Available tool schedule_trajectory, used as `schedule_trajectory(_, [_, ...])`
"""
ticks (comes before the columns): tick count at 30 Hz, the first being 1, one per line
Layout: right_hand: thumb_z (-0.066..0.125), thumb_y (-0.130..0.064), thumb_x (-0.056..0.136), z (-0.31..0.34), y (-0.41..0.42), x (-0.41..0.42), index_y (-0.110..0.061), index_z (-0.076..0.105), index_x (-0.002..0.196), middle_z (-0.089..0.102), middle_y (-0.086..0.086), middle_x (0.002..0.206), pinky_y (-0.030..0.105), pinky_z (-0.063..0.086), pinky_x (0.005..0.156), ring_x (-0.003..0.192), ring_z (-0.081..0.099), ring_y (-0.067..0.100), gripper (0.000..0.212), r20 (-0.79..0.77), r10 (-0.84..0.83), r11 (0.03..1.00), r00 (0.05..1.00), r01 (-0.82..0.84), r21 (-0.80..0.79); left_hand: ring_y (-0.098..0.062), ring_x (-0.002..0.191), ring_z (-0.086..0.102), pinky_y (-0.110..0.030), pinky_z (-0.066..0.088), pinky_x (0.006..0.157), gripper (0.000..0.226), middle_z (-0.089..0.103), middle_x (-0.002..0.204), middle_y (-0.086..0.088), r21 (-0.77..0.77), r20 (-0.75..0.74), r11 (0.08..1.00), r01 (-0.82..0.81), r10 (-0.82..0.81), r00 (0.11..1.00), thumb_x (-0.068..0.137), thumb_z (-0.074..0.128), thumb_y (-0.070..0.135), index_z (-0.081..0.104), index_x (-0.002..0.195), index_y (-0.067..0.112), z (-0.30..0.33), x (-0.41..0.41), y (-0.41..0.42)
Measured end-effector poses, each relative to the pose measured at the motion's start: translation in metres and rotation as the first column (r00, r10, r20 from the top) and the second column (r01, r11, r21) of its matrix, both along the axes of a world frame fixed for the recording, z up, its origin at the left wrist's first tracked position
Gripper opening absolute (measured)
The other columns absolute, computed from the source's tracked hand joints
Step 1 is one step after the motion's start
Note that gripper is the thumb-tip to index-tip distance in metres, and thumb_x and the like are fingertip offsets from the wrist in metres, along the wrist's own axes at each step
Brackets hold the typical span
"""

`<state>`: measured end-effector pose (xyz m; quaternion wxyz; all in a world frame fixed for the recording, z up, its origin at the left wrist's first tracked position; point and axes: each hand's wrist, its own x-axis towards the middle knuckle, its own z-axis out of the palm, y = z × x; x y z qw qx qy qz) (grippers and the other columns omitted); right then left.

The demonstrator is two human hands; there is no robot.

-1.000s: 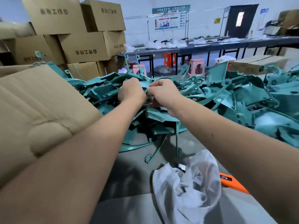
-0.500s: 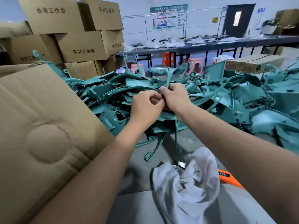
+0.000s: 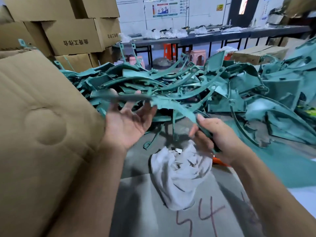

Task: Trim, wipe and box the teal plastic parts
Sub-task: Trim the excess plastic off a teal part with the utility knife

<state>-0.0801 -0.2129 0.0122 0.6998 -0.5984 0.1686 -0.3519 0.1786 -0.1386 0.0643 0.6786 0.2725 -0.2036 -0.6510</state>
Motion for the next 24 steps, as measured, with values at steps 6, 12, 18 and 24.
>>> schedule_trajectory(6, [0.056,-0.063,0.098,-0.020,0.003,-0.027,-0.013,0.077,0.078,0.059,0.003,0.056,0.020,0.043,0.043,0.044,0.051,0.013,0.057,-0.038,-0.511,0.857,0.859,0.513,0.056,-0.028,0.087,0.076,-0.032,0.063,0.070,0.089,0.074,0.118,-0.014,0.051,0.437,0.965,0.256,-0.253,0.863,0.072,0.082,0.017,0.045,0.152,0.026,-0.034,0.022,0.037])
schedule_trajectory(12, [0.050,-0.038,0.107,-0.035,-0.008,-0.036,-0.021,0.072,0.082,0.069,-0.007,0.068,0.033,0.046,0.061,0.064,0.060,0.011,0.037,-0.193,-0.844,0.505,0.501,0.619,-0.601,-0.021,0.087,0.074,-0.027,0.062,0.073,0.090,0.072,0.112,-0.015,-0.177,0.121,0.968,0.178,-0.158,0.980,0.075,0.079,-0.003,0.038,0.155,0.006,-0.070,-0.012,0.055])
schedule_trajectory(18, [0.071,-0.035,0.092,-0.021,0.011,-0.022,-0.029,0.068,0.116,0.065,-0.009,0.096,0.035,0.050,0.081,0.094,0.061,0.018,0.025,-0.673,-0.608,0.664,0.422,-0.194,-0.722,-0.014,0.101,0.074,-0.025,0.059,0.080,0.045,0.077,0.112,-0.003,-0.121,0.210,0.963,-0.240,0.262,0.942,0.097,0.046,0.001,0.050,0.142,0.001,-0.086,-0.038,0.036])
schedule_trajectory(24, [0.076,-0.026,0.087,-0.021,0.016,-0.021,-0.028,0.065,0.102,0.056,-0.013,0.092,0.027,0.045,0.074,0.085,0.057,0.015,0.019,-0.623,-0.594,0.632,0.508,-0.184,-0.753,-0.028,0.122,0.065,-0.045,0.055,0.100,0.046,0.065,0.137,-0.013,-0.039,0.089,0.972,-0.231,0.233,0.968,0.089,0.056,0.011,0.061,0.134,0.016,-0.091,-0.036,0.024])
